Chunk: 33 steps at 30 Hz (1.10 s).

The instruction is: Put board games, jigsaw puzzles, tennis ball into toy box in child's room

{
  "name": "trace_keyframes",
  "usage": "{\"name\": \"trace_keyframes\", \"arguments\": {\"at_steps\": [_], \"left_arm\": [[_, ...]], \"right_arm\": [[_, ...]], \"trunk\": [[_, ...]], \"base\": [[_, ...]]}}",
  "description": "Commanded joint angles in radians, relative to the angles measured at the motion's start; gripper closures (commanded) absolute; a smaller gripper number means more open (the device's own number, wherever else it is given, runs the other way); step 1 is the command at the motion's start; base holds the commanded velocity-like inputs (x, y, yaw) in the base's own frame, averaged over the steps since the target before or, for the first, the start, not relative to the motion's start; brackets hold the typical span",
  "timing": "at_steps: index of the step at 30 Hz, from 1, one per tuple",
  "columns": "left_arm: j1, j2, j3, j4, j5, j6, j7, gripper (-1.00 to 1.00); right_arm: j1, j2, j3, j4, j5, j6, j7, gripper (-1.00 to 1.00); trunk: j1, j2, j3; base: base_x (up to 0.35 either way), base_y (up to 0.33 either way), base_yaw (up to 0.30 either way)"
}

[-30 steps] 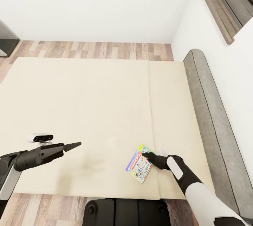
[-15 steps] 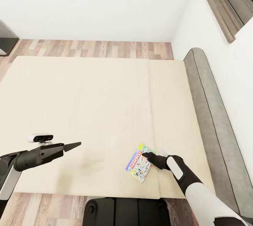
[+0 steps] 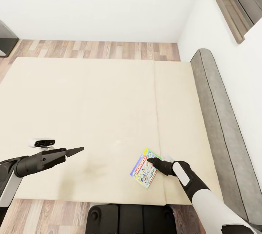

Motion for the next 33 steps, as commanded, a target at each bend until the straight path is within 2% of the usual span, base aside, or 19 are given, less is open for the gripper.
{"name": "trace_keyframes", "arguments": {"at_steps": [1, 12, 26, 33], "left_arm": [[0.0, 0.0, 0.0, 0.0, 0.0, 0.011, -0.004, -1.0], [0.0, 0.0, 0.0, 0.0, 0.0, 0.011, -0.004, -1.0], [0.0, 0.0, 0.0, 0.0, 0.0, 0.011, -0.004, -1.0], [0.0, 0.0, 0.0, 0.0, -0.002, 0.011, -0.004, -1.0]], "right_arm": [[0.0, 0.0, 0.0, -0.001, 0.002, 0.004, 0.002, -1.0], [0.0, 0.0, 0.0, -0.001, 0.003, 0.004, 0.003, -1.0], [0.0, 0.0, 0.0, -0.001, 0.003, 0.004, 0.003, -1.0], [0.0, 0.0, 0.0, -0.001, 0.003, 0.004, 0.003, -1.0]], "trunk": [[0.0, -0.002, -0.003], [0.0, -0.002, -0.018], [0.0, -0.002, -0.021], [0.0, -0.002, -0.021]], "base": [[0.0, 0.0, 0.0], [0.0, 0.0, 0.0], [0.0, 0.0, 0.0], [0.0, 0.112, 0.0]]}}
